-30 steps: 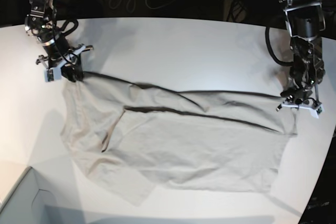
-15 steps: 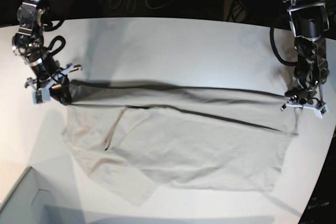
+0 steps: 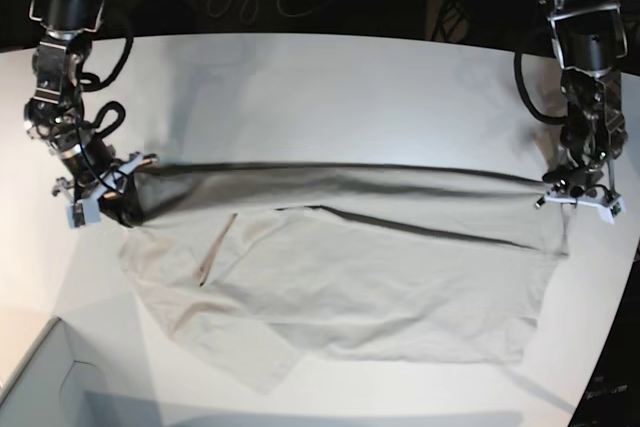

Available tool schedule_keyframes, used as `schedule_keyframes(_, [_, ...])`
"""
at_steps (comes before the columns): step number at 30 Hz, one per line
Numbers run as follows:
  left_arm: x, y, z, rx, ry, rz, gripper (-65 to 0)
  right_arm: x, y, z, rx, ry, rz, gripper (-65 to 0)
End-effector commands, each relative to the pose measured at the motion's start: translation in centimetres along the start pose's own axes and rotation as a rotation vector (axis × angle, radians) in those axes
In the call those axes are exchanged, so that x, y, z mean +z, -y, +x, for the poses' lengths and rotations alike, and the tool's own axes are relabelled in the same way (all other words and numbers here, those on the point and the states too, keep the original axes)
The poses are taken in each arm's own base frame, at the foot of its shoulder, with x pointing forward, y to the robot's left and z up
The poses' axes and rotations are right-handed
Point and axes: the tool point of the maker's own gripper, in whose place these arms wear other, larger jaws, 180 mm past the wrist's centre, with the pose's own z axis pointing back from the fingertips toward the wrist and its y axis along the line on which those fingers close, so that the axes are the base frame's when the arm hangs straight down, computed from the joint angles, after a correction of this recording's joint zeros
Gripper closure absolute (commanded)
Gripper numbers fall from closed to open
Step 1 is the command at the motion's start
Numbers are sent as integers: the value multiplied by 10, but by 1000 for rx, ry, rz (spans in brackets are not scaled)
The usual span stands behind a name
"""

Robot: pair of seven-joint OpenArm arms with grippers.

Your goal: Layout the t-shirt on the table in an organized manner, then fold the t-shirt properly

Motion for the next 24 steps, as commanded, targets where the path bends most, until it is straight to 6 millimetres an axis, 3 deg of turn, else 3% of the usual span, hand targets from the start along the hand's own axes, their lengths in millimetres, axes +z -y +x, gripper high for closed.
schedule_keyframes(1, [1,1,26,-3,65,-3,0,2,5,15,12,41,5,-127])
schedule_keyframes(6, [1,2,27,-5,65,-5,0,13,3,-7,9,-19,4,-282])
schedule_keyframes(10, [1,4,28,-3,68,-8,0,20,3,-7,22,-16,-1,-341])
schedule_keyframes(19, [1,5,27,-1,66,-10,0,27,4,-9,35,-23,-6,-328])
schedule_keyframes(21, [1,5,27,-1,66,-10,0,26,3,-9,33,-20,-5,-281])
schedule_keyframes(24, [1,5,27,-1,66,-10,0,26,3,-8,33,-19,-5,-150])
